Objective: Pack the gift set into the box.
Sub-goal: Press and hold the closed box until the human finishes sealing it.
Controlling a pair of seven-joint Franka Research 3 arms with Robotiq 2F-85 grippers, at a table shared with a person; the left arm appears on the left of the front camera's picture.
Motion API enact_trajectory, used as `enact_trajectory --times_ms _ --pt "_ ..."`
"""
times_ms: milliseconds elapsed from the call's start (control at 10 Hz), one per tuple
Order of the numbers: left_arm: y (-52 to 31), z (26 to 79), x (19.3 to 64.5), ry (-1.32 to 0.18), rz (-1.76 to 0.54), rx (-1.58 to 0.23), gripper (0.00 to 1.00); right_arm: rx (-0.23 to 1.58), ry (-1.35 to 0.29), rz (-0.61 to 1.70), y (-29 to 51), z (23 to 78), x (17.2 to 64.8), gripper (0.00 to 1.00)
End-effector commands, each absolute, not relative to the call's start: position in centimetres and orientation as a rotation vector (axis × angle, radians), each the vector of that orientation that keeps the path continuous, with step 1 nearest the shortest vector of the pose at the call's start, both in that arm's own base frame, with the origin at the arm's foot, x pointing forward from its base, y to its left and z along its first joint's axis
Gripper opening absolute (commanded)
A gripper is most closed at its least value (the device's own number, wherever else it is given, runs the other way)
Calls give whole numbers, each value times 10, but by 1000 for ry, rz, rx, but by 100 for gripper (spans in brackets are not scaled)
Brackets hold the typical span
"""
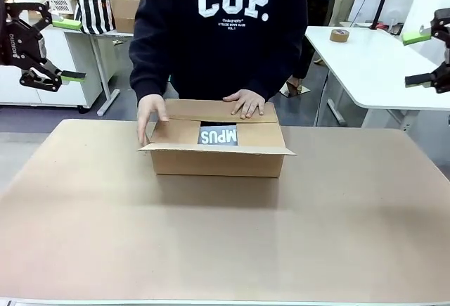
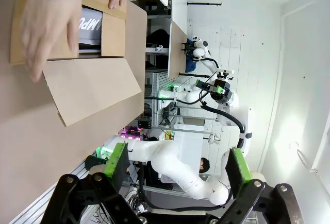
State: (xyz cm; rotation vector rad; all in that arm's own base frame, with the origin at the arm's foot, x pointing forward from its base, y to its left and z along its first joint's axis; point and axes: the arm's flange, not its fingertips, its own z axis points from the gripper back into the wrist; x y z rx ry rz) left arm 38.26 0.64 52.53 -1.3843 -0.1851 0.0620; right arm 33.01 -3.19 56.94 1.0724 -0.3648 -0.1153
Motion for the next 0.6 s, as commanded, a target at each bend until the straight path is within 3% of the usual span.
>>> enact_trajectory --times_ms 0,500 --pt "5 526 382 -187 59 -1407 100 1093 -365 -118 -30 574 333 100" --pt "5 526 382 -187 59 -1407 100 1093 -365 -118 -30 574 333 100"
